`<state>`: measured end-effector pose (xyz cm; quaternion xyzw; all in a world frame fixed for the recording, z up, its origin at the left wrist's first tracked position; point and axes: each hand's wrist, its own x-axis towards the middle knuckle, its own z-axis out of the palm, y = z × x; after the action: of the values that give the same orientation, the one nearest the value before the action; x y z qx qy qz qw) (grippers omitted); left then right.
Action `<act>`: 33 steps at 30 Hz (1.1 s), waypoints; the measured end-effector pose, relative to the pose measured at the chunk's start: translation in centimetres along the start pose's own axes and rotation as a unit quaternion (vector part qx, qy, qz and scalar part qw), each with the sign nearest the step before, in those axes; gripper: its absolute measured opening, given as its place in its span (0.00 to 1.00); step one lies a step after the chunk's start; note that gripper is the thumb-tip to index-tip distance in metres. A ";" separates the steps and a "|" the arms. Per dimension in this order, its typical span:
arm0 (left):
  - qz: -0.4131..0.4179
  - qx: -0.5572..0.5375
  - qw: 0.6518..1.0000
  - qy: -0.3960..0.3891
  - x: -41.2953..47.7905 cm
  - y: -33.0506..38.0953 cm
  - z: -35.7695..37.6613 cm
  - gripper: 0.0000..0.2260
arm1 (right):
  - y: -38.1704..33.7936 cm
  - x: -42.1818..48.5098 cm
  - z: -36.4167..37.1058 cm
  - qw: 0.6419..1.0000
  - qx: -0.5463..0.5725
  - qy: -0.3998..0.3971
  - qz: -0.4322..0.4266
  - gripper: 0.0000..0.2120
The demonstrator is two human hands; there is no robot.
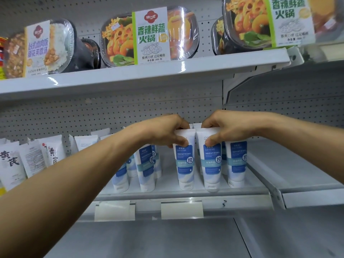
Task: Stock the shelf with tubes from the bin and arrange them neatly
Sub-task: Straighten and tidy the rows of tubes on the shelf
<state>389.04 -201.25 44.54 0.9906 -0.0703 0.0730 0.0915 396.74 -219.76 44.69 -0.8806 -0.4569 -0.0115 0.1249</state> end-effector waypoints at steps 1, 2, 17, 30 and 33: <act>0.001 0.004 1.000 -0.002 -0.1 0.0 -0.1 0.04 | 0.0 0.0 0.0 1.000 -0.004 -0.001 -0.001 0.08; 0.001 0.012 1.000 -0.002 -0.2 0.1 -0.2 0.04 | -0.1 0.0 -0.1 1.000 -0.008 -0.002 -0.003 0.08; -0.014 0.009 0.993 0.116 -5.0 -6.4 -5.8 0.12 | -2.3 1.6 -1.2 0.986 0.058 0.137 -0.071 0.07; 0.064 0.013 0.995 -0.075 2.1 -12.1 -5.1 0.13 | -5.1 8.2 -1.5 0.999 -0.020 0.024 0.043 0.12; 0.075 0.012 0.995 -0.066 2.6 -12.8 -4.2 0.09 | -5.0 8.6 -1.2 0.998 -0.027 -0.005 0.060 0.12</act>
<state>393.03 -188.33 46.89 0.9862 -0.1496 0.0149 0.0687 397.85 -210.38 48.06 -0.9095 -0.4036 -0.0122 0.0992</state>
